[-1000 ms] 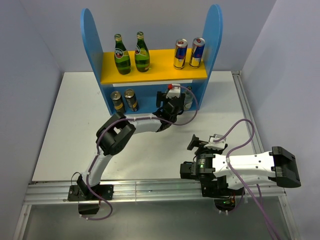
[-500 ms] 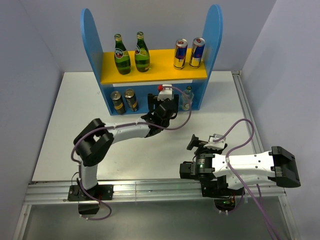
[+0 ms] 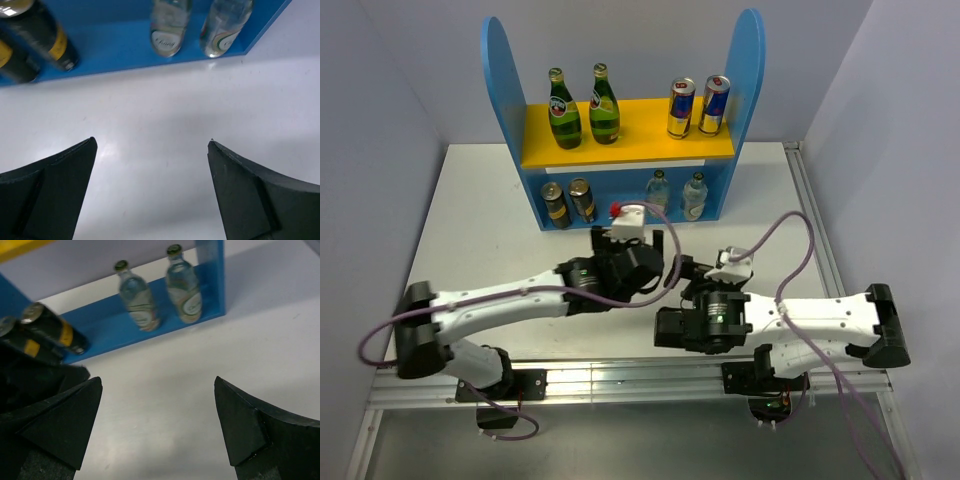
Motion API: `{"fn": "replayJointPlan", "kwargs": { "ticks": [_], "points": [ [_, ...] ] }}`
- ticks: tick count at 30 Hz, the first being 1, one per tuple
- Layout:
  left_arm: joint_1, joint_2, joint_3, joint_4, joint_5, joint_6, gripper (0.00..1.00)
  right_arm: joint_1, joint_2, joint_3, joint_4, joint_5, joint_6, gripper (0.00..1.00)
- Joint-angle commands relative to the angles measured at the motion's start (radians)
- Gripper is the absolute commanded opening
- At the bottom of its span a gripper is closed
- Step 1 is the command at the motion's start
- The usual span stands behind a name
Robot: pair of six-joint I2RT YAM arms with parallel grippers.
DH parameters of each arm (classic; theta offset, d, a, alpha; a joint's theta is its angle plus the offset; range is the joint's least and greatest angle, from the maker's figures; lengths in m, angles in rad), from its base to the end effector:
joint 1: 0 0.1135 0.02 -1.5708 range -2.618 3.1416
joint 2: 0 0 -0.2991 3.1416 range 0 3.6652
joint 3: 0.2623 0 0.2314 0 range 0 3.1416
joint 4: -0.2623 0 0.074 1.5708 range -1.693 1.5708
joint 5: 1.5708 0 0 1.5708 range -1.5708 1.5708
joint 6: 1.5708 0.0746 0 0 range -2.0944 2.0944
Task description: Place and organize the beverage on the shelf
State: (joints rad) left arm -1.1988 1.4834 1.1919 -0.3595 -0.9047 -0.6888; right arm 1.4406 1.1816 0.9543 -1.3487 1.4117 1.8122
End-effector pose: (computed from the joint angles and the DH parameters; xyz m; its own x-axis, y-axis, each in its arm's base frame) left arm 0.1712 -0.2775 0.3319 -0.3914 -0.0773 -0.9170 0.1289 0.9820 -0.1378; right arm 0.0909 0.1266 0.3125 -0.1221 0.2521 -0.9600 0.1638 0.9591 0.2310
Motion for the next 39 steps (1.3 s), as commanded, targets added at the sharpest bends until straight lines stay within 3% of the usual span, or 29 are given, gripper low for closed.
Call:
{"fn": "replayJointPlan", "kwargs": {
  "ticks": [1, 4, 7, 12, 22, 39],
  "points": [
    [-0.056, -0.205, 0.092, -0.474, -0.085, -0.276, 0.99, 0.032, -0.02, 0.267, -0.095, -0.04, -0.285, 1.0],
    [-0.106, -0.356, 0.147, -0.568, -0.069, -0.316, 0.99, 0.05, -0.034, 0.464, -0.093, -0.069, -0.473, 1.0],
    [-0.149, -0.5, 0.182, -0.582, -0.007, -0.266, 0.99, 0.075, -0.08, 0.613, -0.075, -0.127, -0.626, 1.0],
    [-0.153, -0.664, 0.247, -0.631, 0.007, -0.183, 0.99, 0.081, -0.154, 0.738, -0.046, -0.24, -0.827, 1.0],
    [-0.153, -0.69, 0.322, -0.719, -0.095, -0.164, 0.99, 0.08, -0.347, 0.689, -0.007, -0.257, -0.895, 1.0],
    [-0.153, -0.69, 0.276, -0.661, -0.14, -0.129, 0.99, 0.08, -0.395, 0.66, 0.005, -0.257, -0.922, 1.0]
  ]
}}
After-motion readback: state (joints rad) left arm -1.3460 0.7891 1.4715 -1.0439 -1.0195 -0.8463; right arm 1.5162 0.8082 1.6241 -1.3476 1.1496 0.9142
